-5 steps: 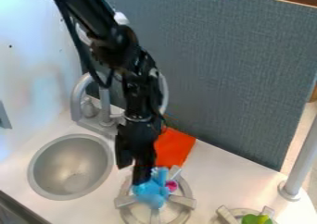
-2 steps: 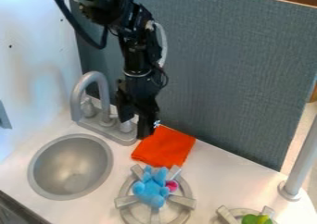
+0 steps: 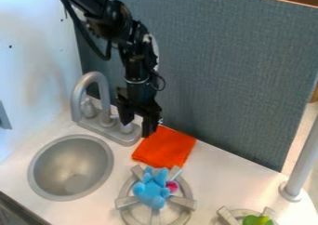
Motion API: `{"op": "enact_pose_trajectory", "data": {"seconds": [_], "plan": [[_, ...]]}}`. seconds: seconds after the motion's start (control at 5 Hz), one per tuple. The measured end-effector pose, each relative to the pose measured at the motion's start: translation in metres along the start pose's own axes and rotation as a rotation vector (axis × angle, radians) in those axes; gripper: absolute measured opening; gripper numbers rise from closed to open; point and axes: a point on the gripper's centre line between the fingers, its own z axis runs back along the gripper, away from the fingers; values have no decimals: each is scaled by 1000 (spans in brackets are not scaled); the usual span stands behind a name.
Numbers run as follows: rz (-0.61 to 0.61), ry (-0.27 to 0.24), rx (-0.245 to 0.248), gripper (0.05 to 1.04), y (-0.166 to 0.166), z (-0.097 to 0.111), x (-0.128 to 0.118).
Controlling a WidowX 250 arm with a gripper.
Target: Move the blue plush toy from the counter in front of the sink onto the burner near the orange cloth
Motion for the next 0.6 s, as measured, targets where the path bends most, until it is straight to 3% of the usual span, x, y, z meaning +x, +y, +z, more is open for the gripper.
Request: {"op": "enact_pose_trajectory", "data": {"seconds": [0.2, 0.4, 0.6], "plan": [[103, -16, -19, 1001, 1, -21, 13], [105, 13, -23, 1001, 3, -42, 28], [-53, 151, 45, 1001, -5, -51, 38]]}}
